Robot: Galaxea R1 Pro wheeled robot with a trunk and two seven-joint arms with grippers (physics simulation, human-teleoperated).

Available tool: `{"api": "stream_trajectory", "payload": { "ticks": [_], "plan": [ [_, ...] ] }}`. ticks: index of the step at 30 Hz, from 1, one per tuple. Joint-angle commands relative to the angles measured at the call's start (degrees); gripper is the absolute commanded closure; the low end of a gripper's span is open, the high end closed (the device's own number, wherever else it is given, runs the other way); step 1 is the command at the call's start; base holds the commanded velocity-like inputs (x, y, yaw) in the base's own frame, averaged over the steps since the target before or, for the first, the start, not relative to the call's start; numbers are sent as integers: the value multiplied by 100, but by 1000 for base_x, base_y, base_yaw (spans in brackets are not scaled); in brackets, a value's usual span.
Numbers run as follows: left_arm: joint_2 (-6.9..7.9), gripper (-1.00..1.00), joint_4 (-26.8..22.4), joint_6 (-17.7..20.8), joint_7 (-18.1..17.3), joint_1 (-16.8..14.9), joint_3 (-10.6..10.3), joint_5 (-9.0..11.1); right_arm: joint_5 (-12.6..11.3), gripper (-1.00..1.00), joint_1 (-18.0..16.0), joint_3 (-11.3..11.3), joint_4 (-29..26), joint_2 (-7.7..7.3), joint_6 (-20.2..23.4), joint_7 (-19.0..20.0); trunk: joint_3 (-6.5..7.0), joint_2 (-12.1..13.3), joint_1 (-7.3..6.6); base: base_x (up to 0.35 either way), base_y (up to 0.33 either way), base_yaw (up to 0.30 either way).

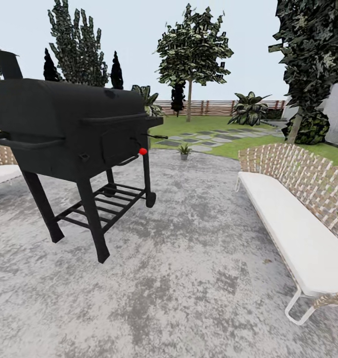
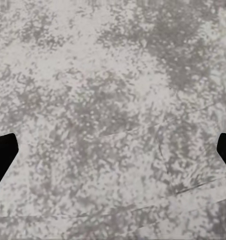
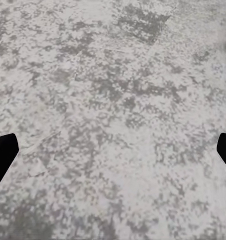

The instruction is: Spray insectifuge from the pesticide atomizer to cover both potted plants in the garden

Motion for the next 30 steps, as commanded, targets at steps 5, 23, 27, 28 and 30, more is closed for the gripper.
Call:
{"api": "stream_trajectory", "payload": {
  "ticks": [5, 23, 27, 28, 30],
  "plan": [
    [-1, -100, 1, -18, -2, -2, 18, 5, 2, -100, -5, -5, 14, 1, -14, 1, -5, -2, 3, 337, 0, -299],
    [-1, -100, 5, -18, -9, -2, 15, 5, 4, -100, -5, 17, 7, 9, -16, 5, -5, -2, 3, 337, 0, -262],
    [4, -100, 3, -18, -4, 0, 18, 5, 30, -100, -5, 57, 28, 29, -13, 32, -5, -2, 3, 337, 0, -42],
    [4, -100, 4, -18, -4, 0, 18, 5, 36, -100, -5, 61, 29, 32, -10, 37, -5, -2, 3, 337, 0, -11],
    [2, -100, 5, -18, -3, -1, 18, 5, 42, -100, -5, 65, 38, 36, -8, 43, -5, -2, 3, 337, 0, -5]
  ]
}}
